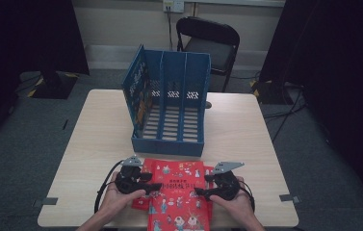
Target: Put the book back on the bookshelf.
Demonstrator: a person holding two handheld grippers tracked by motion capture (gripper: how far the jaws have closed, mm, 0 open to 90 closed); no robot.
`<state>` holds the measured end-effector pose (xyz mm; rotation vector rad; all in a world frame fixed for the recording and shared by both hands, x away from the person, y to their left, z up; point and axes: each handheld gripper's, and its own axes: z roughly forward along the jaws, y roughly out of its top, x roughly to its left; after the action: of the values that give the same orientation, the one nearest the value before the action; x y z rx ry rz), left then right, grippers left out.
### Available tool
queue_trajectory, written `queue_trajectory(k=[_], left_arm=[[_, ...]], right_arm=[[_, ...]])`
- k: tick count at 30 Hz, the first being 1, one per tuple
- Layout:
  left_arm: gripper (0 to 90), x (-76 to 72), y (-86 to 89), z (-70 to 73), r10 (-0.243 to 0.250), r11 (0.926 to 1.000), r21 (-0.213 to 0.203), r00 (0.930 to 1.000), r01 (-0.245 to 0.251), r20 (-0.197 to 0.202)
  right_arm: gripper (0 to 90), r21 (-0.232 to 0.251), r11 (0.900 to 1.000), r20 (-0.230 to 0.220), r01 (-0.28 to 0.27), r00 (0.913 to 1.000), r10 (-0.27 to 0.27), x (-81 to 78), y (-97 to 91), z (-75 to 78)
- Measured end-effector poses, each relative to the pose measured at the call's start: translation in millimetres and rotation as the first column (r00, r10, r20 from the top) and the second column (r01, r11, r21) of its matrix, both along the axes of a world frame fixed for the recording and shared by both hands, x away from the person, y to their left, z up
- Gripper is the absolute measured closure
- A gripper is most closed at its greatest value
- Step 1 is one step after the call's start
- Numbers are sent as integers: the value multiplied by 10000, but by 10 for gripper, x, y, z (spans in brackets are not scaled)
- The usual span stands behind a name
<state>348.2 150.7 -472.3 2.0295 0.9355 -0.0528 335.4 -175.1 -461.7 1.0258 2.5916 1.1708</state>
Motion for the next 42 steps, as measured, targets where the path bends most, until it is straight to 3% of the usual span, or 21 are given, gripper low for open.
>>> queue_trajectory(k=[7, 11, 14, 16, 20, 24, 32, 37, 39, 42], left_arm=[[362, 30, -134, 2, -108, 9998, -150, 9998, 106, -157], [363, 67, -233, 12, -128, 9999, -54, 9998, 127, -155], [363, 64, -283, 9, -124, 9999, -8, 9999, 124, 4], [364, 30, -295, -6, -135, 9999, 76, 9992, 132, 385], [363, 34, -280, -14, -180, 9998, -12, 9992, 181, 364], [362, 17, -284, -22, -163, 9999, -13, 9984, 164, 540], [308, -14, -296, -35, -175, 9998, 3, 9970, 175, 754], [301, 5, -286, -37, -230, 9997, -47, 9970, 234, 734], [322, 21, -269, -39, -191, 9996, -175, 9981, 201, 586], [324, 27, -268, -42, -159, 9994, -291, 9985, 174, 518]], right_arm=[[339, 87, 9996, -27, 277, 9996, -277, 41, -146, -2], [262, 51, 9986, -53, 531, 9986, -530, 54, -196, -9], [208, 71, 9966, -254, 816, 9964, -814, 68, -228, -26], [206, 144, 9963, -350, 850, 9958, -845, 70, -242, -33], [183, 514, 9947, -792, 889, 9933, -847, 111, -252, -74], [178, 188, 9940, -465, 1076, 9932, -1066, 76, -191, -47], [204, 186, 9950, 210, 984, 9949, -988, 39, -181, 32], [239, 723, 9927, 634, 963, 9929, -1009, 9, -187, 122], [253, 1088, 9907, 498, 819, 9949, -878, 38, -167, 143], [246, 1141, 9915, 300, 625, 9973, -663, 105, -92, 157]])
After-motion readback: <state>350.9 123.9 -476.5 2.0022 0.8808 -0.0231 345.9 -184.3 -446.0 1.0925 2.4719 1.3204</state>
